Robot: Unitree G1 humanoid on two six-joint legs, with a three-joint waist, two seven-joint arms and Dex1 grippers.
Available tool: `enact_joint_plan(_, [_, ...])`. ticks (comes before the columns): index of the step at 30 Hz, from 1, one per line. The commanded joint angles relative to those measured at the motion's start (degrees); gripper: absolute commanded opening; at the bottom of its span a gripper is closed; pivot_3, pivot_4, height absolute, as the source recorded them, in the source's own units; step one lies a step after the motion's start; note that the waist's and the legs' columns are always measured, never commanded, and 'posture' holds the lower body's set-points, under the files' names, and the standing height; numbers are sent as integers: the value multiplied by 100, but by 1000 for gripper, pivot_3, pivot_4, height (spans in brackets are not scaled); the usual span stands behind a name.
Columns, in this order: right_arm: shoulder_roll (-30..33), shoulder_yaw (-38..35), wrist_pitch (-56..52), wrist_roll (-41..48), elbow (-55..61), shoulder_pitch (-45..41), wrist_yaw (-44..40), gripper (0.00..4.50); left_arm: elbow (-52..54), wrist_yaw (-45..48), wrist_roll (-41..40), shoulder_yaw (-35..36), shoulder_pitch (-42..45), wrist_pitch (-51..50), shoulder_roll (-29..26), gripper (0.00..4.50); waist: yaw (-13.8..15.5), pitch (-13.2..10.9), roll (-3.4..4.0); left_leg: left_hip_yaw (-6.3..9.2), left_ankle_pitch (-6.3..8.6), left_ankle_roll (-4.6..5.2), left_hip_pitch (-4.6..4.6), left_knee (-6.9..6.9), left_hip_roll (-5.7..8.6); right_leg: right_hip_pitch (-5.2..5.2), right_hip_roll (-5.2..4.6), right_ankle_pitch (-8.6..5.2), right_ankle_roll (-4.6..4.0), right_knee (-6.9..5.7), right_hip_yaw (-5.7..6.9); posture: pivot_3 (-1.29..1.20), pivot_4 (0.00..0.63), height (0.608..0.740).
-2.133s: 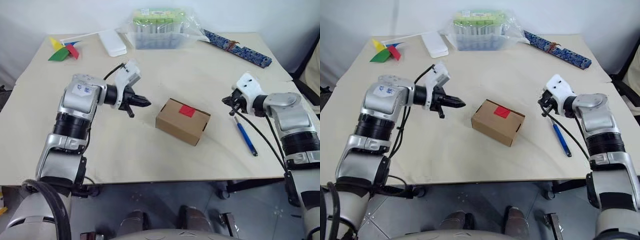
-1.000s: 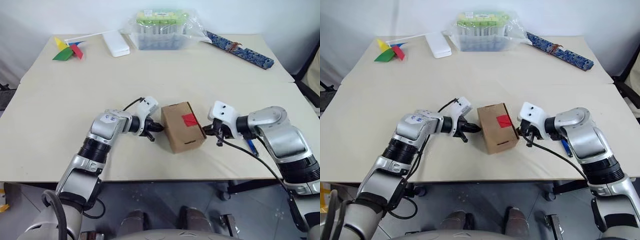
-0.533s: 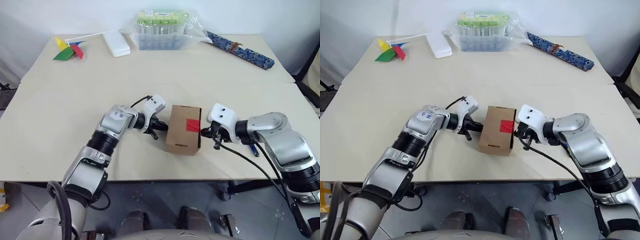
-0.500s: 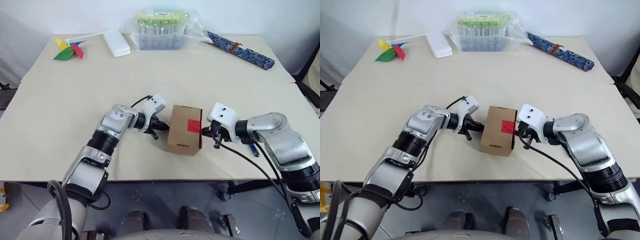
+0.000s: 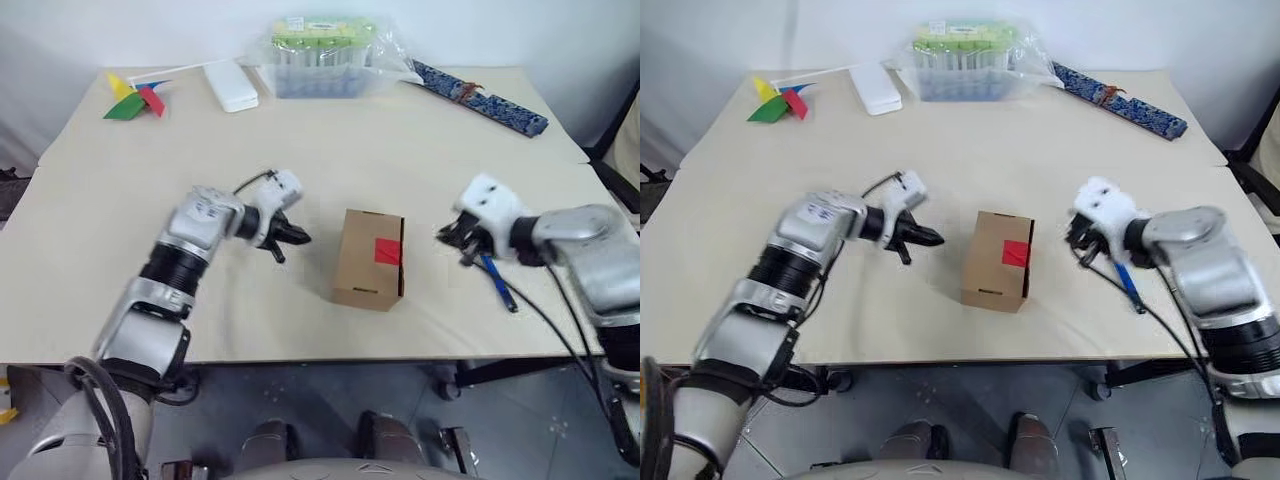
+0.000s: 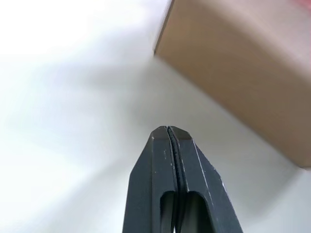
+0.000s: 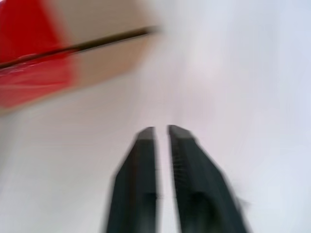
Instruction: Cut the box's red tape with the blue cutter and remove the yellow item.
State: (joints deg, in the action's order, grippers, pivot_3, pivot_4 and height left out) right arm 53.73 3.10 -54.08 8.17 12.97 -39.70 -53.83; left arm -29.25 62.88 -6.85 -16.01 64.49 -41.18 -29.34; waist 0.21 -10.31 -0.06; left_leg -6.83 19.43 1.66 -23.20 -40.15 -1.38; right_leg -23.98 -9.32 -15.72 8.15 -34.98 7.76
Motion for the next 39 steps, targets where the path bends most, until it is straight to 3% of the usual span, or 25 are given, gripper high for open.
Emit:
enact_joint_plan(1, [-35,-290,-770,374,563,-237,121,1929,437,550,-288,24,270,-4,117,0,19,0,0,1,0,0,0,0,0,1,0,0,0,1,1,0,150,740])
enact_joint_plan(8, [-858,-569,-3024,928,1175,-818,951,4457,73,925,-263,-109,602,266,625,0,-7,0,0,-4,-1,0,0,-5,1,0,0,0,-1,-4,-2,0,150,740])
enact_joint_plan(12, [-1502,-726,-3834,891,1253,-769,1687,4457,-168,1069,-65,-368,586,562,823,0,-9,0,0,-4,0,0,1,-3,1,0,0,0,0,-8,-2,0,150,740])
enact_joint_plan(23, [-2349,-1145,-3842,1350,1370,-152,3134,4457,-927,1225,450,-747,643,1069,1062,0,-19,1,0,-5,0,0,-1,0,3,-4,0,0,0,-9,-3,0,150,740])
enact_joint_plan(39, [-1628,-1005,-3842,2536,1542,573,3751,4457,-1302,1180,873,-901,521,1454,1097,0,-1,11,-11,0,1,3,26,-3,2,23,-1,0,0,-5,-5,0,150,740])
